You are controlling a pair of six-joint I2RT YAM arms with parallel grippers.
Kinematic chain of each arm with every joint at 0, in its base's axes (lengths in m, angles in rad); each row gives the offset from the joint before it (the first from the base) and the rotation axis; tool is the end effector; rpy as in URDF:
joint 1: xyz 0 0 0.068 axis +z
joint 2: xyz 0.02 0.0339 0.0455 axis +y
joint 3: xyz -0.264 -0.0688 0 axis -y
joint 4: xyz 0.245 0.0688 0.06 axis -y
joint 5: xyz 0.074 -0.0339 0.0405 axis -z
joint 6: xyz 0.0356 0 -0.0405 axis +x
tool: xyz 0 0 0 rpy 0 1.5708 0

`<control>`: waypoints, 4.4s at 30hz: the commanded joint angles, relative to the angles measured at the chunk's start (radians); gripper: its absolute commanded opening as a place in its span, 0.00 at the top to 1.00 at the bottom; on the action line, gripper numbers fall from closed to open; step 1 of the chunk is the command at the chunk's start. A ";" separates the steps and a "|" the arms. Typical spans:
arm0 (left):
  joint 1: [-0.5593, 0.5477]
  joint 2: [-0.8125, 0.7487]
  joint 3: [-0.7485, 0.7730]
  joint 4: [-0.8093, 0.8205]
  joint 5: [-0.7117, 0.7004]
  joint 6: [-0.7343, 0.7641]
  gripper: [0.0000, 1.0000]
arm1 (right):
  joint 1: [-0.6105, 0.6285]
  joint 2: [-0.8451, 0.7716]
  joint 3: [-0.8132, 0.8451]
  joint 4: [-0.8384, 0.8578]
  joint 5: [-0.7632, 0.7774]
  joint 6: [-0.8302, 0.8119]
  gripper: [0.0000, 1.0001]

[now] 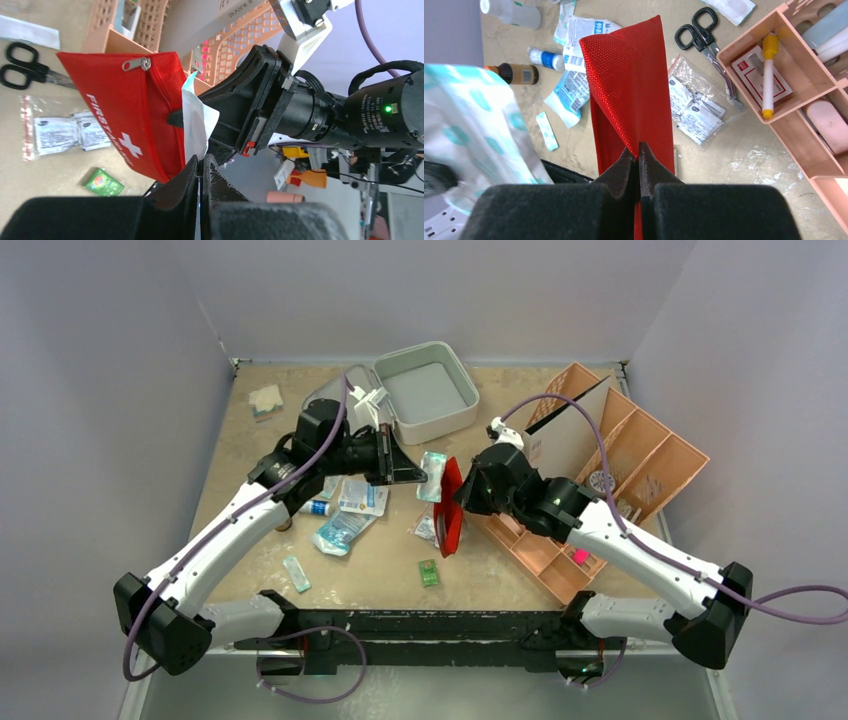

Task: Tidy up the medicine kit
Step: Place the medical item at the medicine pouch, then adjust the medical item at the center of the board.

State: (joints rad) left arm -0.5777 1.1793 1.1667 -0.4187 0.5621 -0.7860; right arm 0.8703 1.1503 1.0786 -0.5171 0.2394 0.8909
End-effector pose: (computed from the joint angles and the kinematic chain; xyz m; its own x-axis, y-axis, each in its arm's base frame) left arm 0.2071 -0.1577 0.3709 -0.8614 -0.1531 -0.4843 0.3654 0.4756 -0.8002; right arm 0.1684 0.1866 0.3365 -0.7038 0.3373 -0.6252 -0.1087 0.8187 0.5639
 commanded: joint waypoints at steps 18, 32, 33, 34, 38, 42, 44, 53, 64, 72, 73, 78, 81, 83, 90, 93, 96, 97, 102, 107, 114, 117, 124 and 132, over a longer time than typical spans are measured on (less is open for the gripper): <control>0.006 0.071 -0.116 0.185 -0.038 -0.058 1.00 | 0.002 0.025 0.068 0.097 0.009 0.086 1.00; -0.040 0.127 -0.069 0.146 -0.015 0.054 1.00 | 0.002 0.044 0.064 0.106 -0.016 0.068 1.00; -0.044 0.131 -0.062 0.133 -0.017 0.057 1.00 | 0.002 0.044 0.064 0.105 -0.010 0.067 1.00; -0.049 0.135 -0.054 0.119 -0.016 0.064 1.00 | 0.002 0.042 0.065 0.103 -0.003 0.069 1.00; -0.063 0.141 -0.027 0.043 -0.020 0.074 1.00 | 0.002 0.035 0.061 0.086 0.034 0.070 1.00; -0.070 0.151 -0.002 -0.024 -0.011 0.075 1.00 | 0.002 0.028 0.047 0.090 0.048 0.079 1.00; -0.080 0.175 0.030 -0.091 -0.038 0.098 1.00 | 0.002 0.025 0.044 0.093 0.046 0.084 1.00; -0.088 0.218 0.034 -0.041 -0.041 0.103 1.00 | 0.002 0.025 0.027 0.118 0.016 0.090 1.00; -0.089 0.167 0.066 -0.049 0.013 0.111 0.66 | 0.002 -0.011 0.008 0.067 0.070 0.074 1.00; -0.087 0.075 0.065 0.008 0.033 0.094 0.57 | 0.002 -0.029 -0.008 0.067 0.075 0.066 1.00; -0.087 0.069 0.068 -0.009 0.013 0.107 0.57 | 0.002 -0.031 -0.007 0.068 0.074 0.061 1.00; -0.084 0.074 0.101 -0.149 -0.112 0.193 0.56 | 0.002 -0.060 0.006 0.048 0.060 0.028 1.00; -0.082 0.073 0.115 -0.217 -0.189 0.240 0.56 | 0.002 -0.095 0.008 0.039 0.026 -0.029 1.00; -0.072 0.067 0.121 -0.234 -0.215 0.273 0.56 | 0.002 -0.123 0.010 0.010 0.016 -0.051 1.00; -0.006 0.158 0.209 -0.301 -0.224 0.414 0.54 | 0.002 -0.264 -0.007 -0.083 0.055 -0.111 1.00; 0.012 0.232 0.244 -0.307 -0.243 0.454 0.54 | 0.002 -0.332 -0.022 -0.103 0.077 -0.126 1.00; 0.017 0.304 0.265 -0.306 -0.274 0.451 0.57 | 0.002 -0.381 -0.025 -0.118 0.089 -0.134 1.00; 0.017 0.318 0.263 -0.307 -0.303 0.435 0.58 | 0.002 -0.392 -0.024 -0.124 0.092 -0.135 1.00; 0.039 0.300 0.211 -0.366 -0.526 0.261 0.54 | 0.002 -0.426 -0.023 -0.137 0.086 -0.143 1.00; 0.060 0.215 0.126 -0.480 -0.653 0.120 0.45 | 0.002 -0.448 -0.062 -0.101 0.074 -0.142 1.00; 0.069 0.106 0.034 -0.671 -0.770 -0.035 0.32 | 0.002 -0.468 -0.103 -0.064 0.068 -0.138 1.00; 0.069 0.041 -0.039 -0.724 -0.758 -0.124 0.31 | 0.002 -0.479 -0.117 -0.055 0.051 -0.136 1.00; 0.070 -0.066 -0.151 -0.917 -0.840 -0.327 0.30 | 0.002 -0.494 -0.158 -0.023 0.042 -0.131 1.00; 0.076 -0.169 -0.242 -0.940 -0.889 -0.440 0.34 | 0.002 -0.474 -0.143 -0.041 0.037 -0.144 1.00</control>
State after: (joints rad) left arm -0.5110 1.0237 0.9527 -1.3121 -0.2806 -1.1271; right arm 0.8703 0.6712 0.9249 -0.5850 0.2832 0.7620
